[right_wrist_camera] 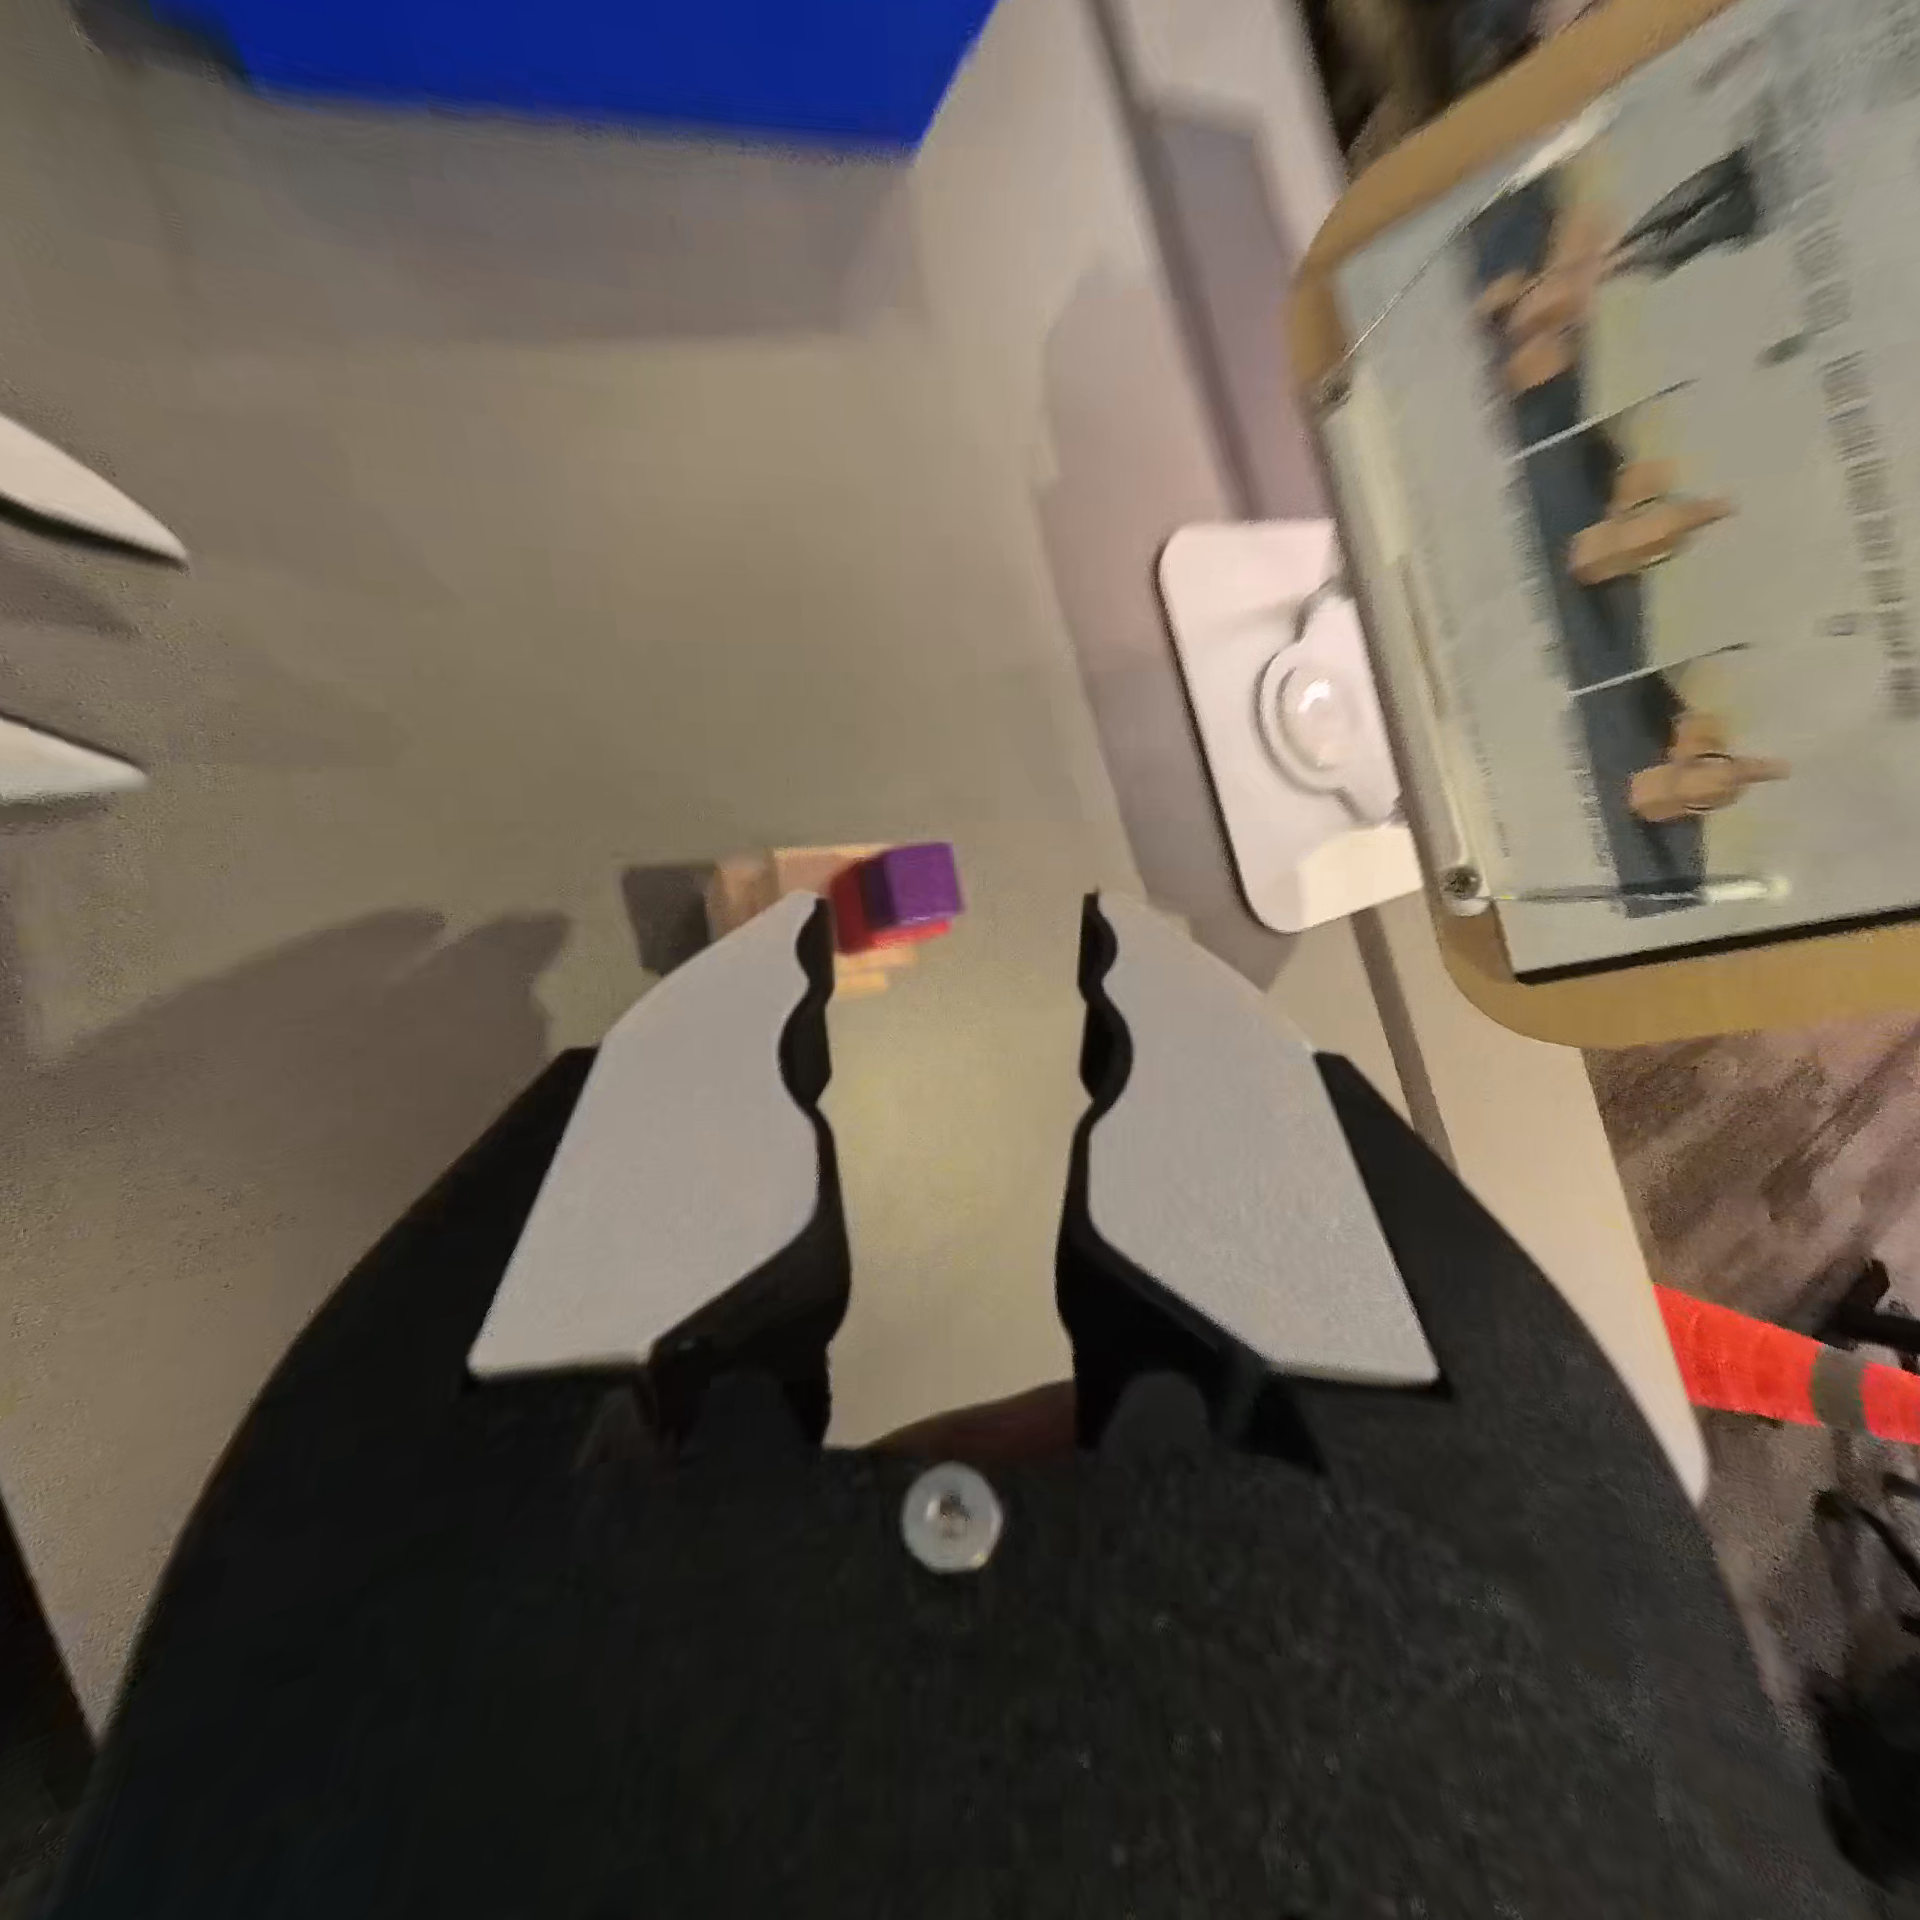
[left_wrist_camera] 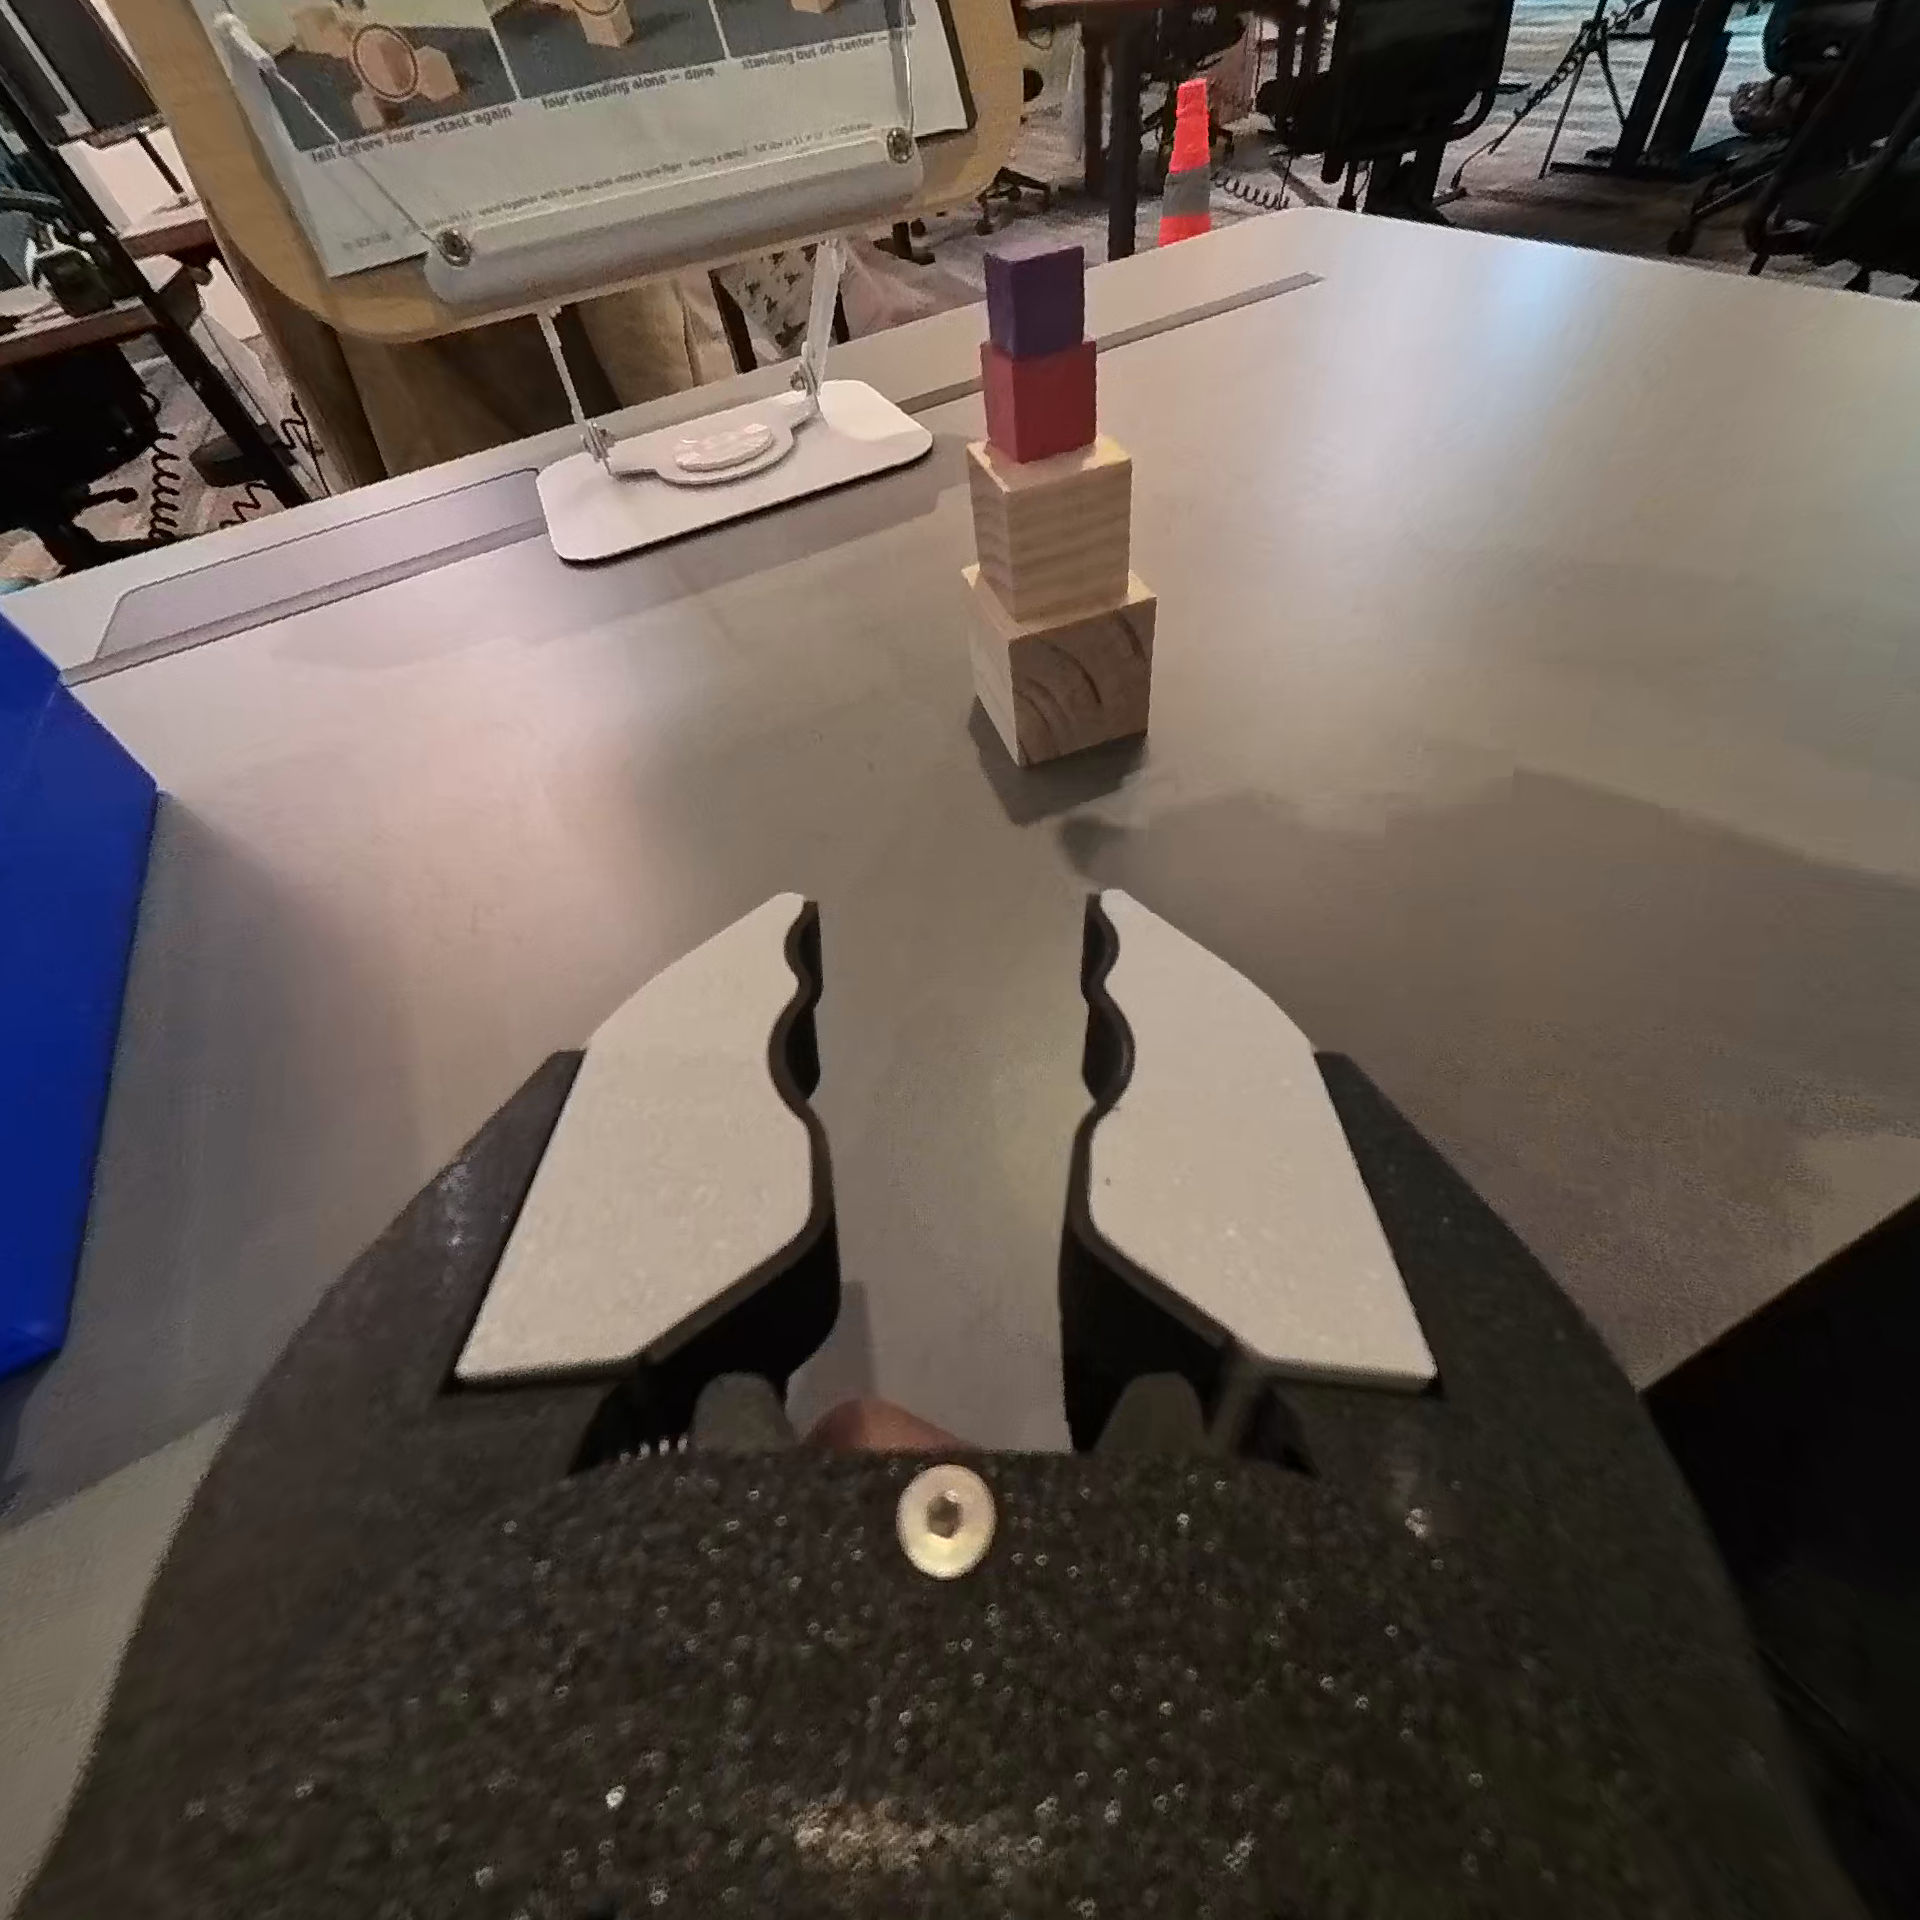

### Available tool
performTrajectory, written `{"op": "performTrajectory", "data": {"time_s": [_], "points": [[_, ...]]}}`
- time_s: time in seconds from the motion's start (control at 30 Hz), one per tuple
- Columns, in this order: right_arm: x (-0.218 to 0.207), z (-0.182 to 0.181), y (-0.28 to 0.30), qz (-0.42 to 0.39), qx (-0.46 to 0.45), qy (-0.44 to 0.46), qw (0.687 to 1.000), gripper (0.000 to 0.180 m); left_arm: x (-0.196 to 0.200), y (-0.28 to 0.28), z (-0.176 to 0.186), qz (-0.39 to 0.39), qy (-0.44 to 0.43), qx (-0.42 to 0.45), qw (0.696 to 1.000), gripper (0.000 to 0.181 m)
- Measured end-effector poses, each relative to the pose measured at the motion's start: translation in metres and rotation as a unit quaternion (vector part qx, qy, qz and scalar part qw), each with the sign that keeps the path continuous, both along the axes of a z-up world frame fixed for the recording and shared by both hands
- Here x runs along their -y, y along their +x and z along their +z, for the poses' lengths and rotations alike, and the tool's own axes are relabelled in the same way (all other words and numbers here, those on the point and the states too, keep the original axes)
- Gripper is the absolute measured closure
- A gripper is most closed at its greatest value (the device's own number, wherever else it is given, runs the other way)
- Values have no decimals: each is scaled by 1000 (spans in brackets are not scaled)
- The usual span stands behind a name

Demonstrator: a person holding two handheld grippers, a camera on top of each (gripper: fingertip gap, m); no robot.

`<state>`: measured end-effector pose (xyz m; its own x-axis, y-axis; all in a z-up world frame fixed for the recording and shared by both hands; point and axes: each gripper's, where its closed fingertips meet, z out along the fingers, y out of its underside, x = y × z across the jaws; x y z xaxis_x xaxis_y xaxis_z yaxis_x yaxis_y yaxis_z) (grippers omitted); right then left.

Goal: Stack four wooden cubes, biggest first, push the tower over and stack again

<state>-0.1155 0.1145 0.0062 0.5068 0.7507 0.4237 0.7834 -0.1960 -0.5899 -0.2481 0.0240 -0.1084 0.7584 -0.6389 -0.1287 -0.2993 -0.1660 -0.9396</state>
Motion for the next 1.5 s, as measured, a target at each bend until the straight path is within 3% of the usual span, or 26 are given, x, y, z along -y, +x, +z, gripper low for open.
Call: {"op": "performTrajectory", "data": {"time_s": [0.1,0.2,0.33,0.4,0.57,0.73,1.13,1.2,1.5], "points": [[56,-2,-9,-24,-124,70,989,143,2,-4,2,2,4,4,1000,133],[103,-38,-7,-70,-227,75,968,144,3,-7,8,4,11,14,1000,133],[126,-84,16,-165,-293,91,937,146,4,-10,11,13,14,23,1000,133],[134,-104,25,-191,-284,80,936,145,6,-11,12,16,20,28,999,133],[140,-111,34,-216,-301,80,925,150,9,-15,18,32,45,16,998,134],[142,-109,31,-201,-298,86,929,160,13,-13,18,30,49,22,998,136],[139,-111,17,-178,-263,96,943,162,17,-14,6,20,30,14,999,136],[141,-115,12,-160,-258,86,949,180,16,-15,6,19,27,15,999,136],[142,-128,2,-129,-224,62,964,180,17,-14,8,15,34,7,999,136]]}}
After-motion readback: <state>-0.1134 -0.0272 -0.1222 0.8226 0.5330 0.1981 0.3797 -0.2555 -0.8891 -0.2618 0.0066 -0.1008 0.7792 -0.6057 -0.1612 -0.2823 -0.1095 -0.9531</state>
